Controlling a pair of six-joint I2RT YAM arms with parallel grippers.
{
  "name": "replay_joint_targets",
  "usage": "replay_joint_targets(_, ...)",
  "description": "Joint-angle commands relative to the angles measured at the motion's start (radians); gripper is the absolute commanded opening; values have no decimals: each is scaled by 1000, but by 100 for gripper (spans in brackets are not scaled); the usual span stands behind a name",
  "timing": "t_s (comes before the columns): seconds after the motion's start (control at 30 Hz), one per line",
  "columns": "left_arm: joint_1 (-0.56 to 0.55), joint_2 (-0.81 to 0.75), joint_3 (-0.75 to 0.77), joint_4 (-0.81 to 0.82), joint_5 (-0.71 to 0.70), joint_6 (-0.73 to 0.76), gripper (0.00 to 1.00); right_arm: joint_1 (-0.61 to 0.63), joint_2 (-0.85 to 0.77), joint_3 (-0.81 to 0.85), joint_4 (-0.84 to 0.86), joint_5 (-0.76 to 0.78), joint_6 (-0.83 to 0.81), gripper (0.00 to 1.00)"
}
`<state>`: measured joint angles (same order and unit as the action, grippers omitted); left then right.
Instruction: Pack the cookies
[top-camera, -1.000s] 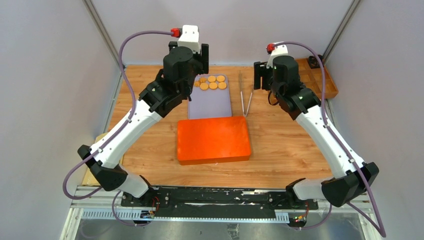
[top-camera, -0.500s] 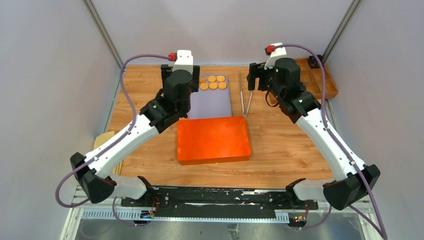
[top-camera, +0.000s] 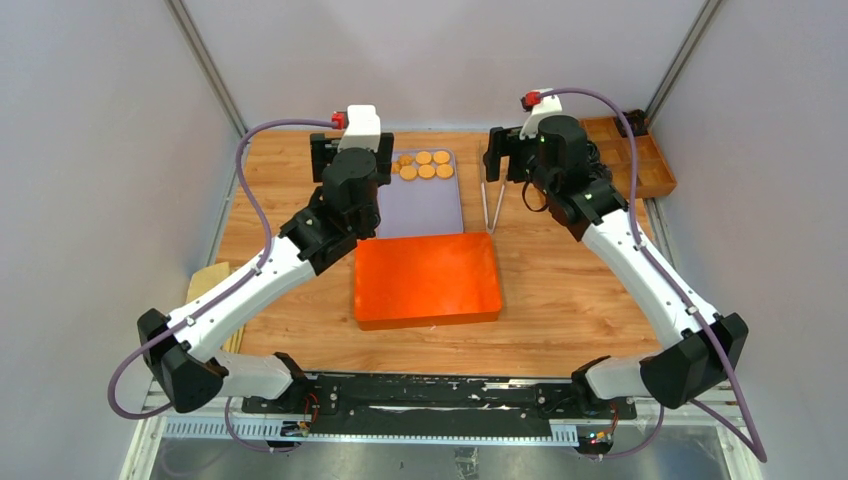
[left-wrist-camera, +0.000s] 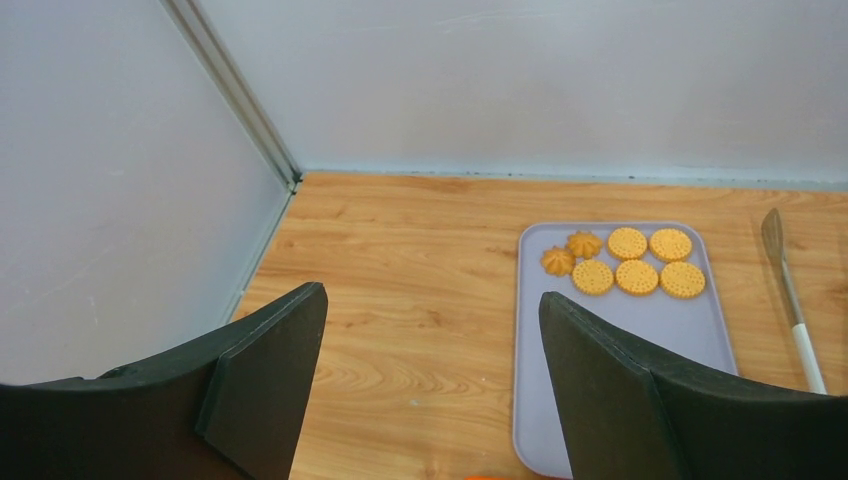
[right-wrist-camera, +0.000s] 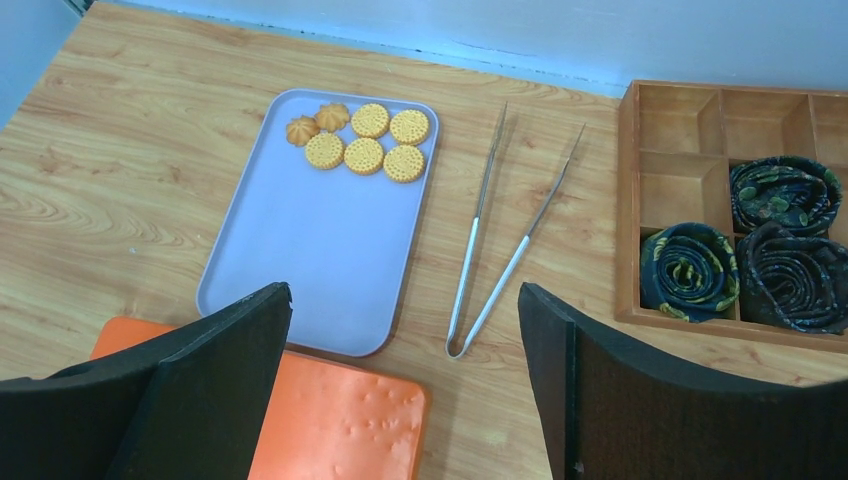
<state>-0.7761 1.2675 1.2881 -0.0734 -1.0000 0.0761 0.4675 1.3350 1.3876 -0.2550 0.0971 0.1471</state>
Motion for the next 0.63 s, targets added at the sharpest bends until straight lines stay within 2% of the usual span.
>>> replay_joint_targets(0.0, -6, 3, 24, 9, -17, -17, 85, 14, -19, 1, 6, 12, 26, 89)
replay_joint_targets(0.47, -6, -39, 19, -33, 72, -50, 86, 13, -77, -40, 16, 33, 7, 87)
replay_joint_targets(0.6, -6, -39, 21, -43, 74, -49, 86, 14, -78, -43, 13, 49, -1, 90)
